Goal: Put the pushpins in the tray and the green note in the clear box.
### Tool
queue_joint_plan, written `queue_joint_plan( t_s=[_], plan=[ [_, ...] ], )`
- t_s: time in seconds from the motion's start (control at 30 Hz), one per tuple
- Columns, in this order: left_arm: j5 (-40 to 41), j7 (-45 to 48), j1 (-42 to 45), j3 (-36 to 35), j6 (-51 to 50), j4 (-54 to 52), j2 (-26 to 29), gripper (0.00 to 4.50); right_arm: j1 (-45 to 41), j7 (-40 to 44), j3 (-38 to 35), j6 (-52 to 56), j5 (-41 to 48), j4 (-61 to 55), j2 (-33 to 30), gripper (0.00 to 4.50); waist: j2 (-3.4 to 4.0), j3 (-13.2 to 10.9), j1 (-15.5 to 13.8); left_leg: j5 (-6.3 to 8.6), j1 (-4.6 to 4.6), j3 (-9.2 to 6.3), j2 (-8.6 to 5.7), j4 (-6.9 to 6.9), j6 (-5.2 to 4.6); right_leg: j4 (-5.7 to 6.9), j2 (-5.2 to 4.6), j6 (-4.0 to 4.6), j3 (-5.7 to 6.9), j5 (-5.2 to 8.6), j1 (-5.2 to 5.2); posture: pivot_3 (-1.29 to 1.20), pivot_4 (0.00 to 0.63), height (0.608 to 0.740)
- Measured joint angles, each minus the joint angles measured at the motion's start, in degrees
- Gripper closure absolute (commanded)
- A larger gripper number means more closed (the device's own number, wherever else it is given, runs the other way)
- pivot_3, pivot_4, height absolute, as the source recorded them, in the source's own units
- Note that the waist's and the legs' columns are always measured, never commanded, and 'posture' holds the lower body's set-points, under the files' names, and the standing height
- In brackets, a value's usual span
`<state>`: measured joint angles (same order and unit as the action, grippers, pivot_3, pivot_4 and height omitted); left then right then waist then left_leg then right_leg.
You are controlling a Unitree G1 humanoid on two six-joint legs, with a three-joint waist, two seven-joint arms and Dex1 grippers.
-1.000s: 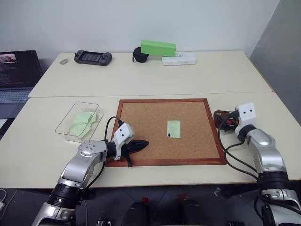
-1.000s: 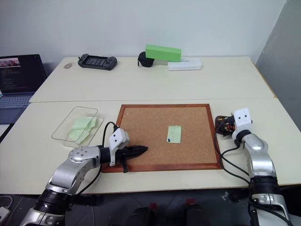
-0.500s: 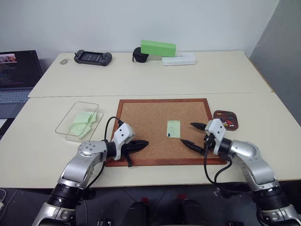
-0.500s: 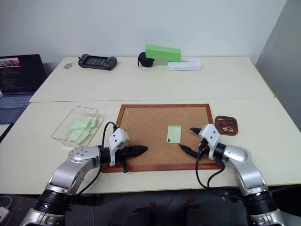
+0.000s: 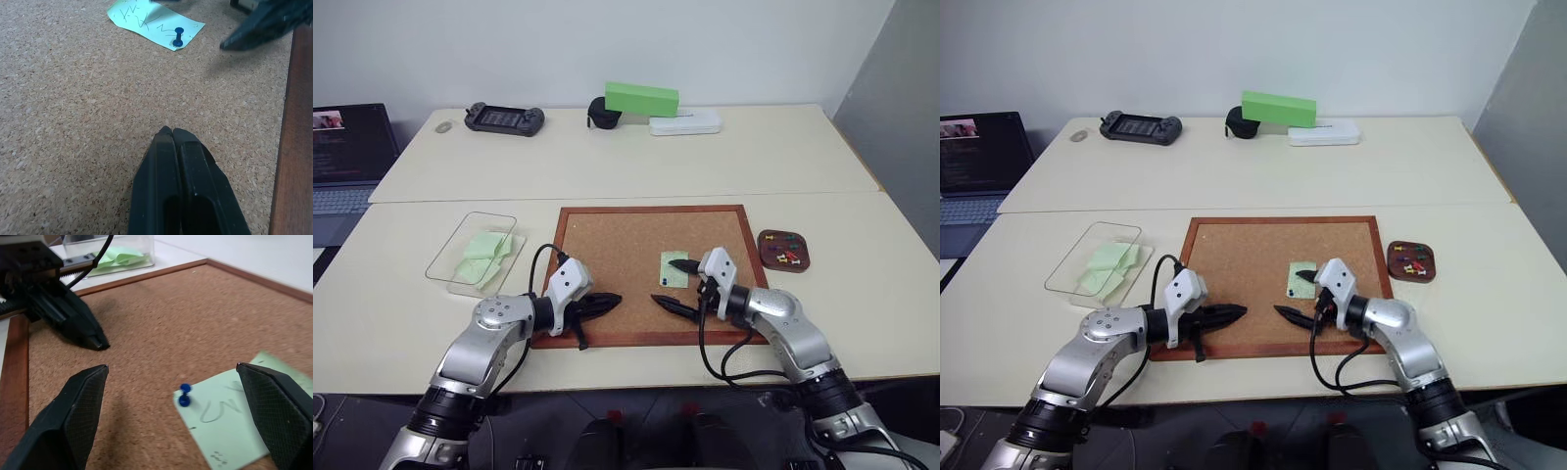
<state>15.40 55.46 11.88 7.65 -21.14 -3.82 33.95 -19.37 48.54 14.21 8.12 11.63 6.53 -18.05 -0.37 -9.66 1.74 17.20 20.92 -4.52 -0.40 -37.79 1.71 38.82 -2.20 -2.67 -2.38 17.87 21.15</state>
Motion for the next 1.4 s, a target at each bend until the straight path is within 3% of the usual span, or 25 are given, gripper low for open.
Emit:
queue_joint_plan(
  t_s=[0.63, 0.97, 1.23, 1.4],
  plan=[
    [0.0, -0.8, -0.3, -0.2, -1.2, -0.8, 0.0, 4.50, -4.9, -1.0, -0.1, -3.4, -3.4, 7.7, 2.9, 4.45, 0.00, 0.0, 0.1, 0.00, -0.01, -0.01, 0.00, -0.01, 0.00, 0.04, 0.01, 0.00, 0.01, 0.00, 0.00, 0.00, 0.150, 0.740],
    [0.1, -0.9, -0.1, -0.1, -1.9, -1.1, -0.2, 4.50, -4.4, -0.6, -0.3, -3.0, -3.1, 6.6, 2.5, 4.45, 0.00, 0.0, 0.0, 0.00, 0.00, -0.02, -0.01, -0.01, 0.00, 0.04, 0.00, 0.00, 0.02, 0.00, 0.01, 0.00, 0.150, 0.740],
    [0.6, -0.9, -0.1, -0.2, -2.3, -1.2, -0.2, 4.50, -4.3, -0.7, -2.9, 1.3, 0.2, -4.8, 0.8, 4.45, 0.06, -0.1, 0.0, 0.00, 0.06, -0.05, -0.01, -0.01, 0.00, 0.02, -0.04, 0.00, 0.01, 0.00, 0.04, 0.00, 0.150, 0.740],
    [0.6, -1.1, 0.0, -0.2, -2.4, -1.0, -0.4, 4.50, -4.0, -1.1, -2.9, 2.5, 0.6, -5.6, 0.2, 4.45, 0.06, -0.1, 0.0, 0.00, 0.05, -0.03, -0.02, -0.02, 0.00, 0.03, -0.03, 0.00, 0.02, 0.00, 0.03, 0.00, 0.150, 0.740]
  ],
)
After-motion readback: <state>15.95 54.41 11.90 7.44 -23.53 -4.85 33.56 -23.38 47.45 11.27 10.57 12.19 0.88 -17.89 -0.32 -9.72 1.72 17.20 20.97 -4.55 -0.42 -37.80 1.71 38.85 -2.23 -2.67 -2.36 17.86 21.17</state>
